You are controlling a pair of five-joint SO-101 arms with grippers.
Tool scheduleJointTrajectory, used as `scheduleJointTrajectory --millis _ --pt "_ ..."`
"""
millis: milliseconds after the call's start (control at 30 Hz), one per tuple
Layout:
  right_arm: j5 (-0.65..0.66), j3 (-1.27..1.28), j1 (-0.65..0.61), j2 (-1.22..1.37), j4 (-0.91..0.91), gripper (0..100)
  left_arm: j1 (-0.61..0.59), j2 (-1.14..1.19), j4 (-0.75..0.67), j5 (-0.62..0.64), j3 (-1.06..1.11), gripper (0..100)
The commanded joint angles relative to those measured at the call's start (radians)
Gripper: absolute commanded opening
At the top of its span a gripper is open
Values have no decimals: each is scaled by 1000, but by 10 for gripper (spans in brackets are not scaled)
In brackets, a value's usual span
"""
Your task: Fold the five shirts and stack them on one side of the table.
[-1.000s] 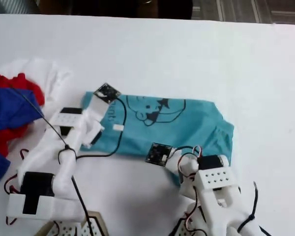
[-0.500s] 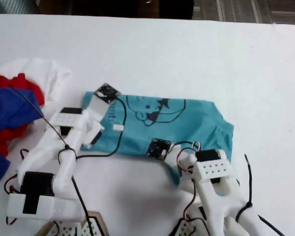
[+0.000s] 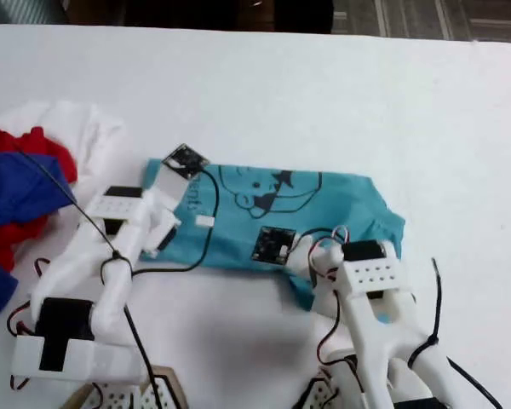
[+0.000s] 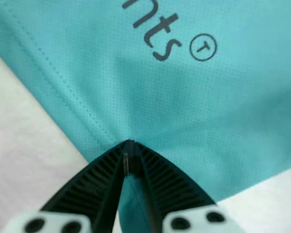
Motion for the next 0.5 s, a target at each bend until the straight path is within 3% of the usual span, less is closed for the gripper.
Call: scheduleJointTrajectory --millis 0,300,467 --pt "55 -120 8 13 59 20 -15 -18 -5 9 2 27" --pt "114 -359 8 35 62 20 -15 -18 -5 8 2 27" --pt "109 -465 8 208 16 20 -15 -18 -5 8 2 27"
